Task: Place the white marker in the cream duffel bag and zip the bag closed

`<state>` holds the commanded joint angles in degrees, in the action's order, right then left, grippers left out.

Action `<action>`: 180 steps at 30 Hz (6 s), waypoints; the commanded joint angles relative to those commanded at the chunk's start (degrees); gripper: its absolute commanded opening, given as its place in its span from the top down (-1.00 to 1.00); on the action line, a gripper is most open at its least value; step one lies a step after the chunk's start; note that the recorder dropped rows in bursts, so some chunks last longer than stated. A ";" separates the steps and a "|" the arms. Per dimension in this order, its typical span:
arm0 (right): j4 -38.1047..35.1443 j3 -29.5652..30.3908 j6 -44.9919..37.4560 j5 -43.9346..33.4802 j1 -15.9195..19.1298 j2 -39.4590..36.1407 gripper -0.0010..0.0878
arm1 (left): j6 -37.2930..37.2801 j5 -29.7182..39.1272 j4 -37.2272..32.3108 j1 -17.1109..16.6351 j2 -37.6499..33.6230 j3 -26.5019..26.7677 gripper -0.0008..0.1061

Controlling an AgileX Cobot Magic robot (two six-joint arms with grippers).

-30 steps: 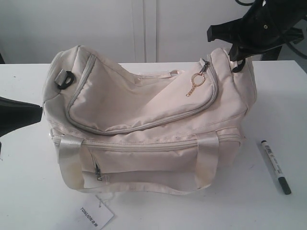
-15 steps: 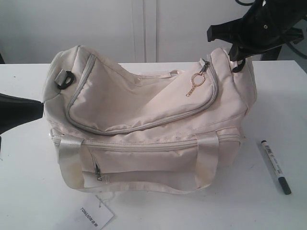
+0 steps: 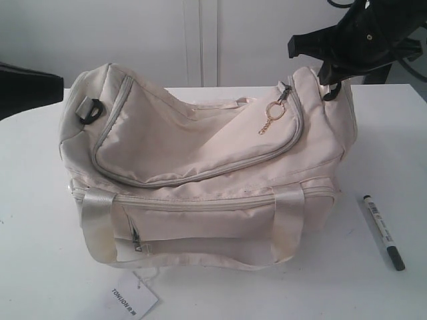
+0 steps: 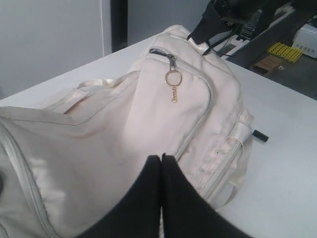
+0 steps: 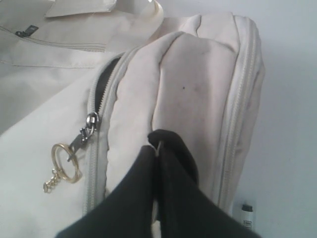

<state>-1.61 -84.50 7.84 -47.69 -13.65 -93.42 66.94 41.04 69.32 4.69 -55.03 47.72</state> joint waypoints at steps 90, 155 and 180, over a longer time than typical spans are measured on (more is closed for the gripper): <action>0.00 0.00 0.00 -0.17 0.00 0.00 0.98 | 32.75 -15.41 21.16 28.11 -55.51 38.05 0.83; -0.10 0.00 0.00 0.17 0.00 0.00 0.98 | 29.40 -10.04 23.14 29.77 -58.95 41.73 0.99; -1.56 0.00 1.41 1.92 0.00 -1.68 0.98 | 13.82 5.48 15.58 29.77 -58.12 41.73 0.99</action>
<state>-3.18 -84.50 9.25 -45.76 -13.65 -95.11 80.76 46.52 84.90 34.46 -113.15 89.45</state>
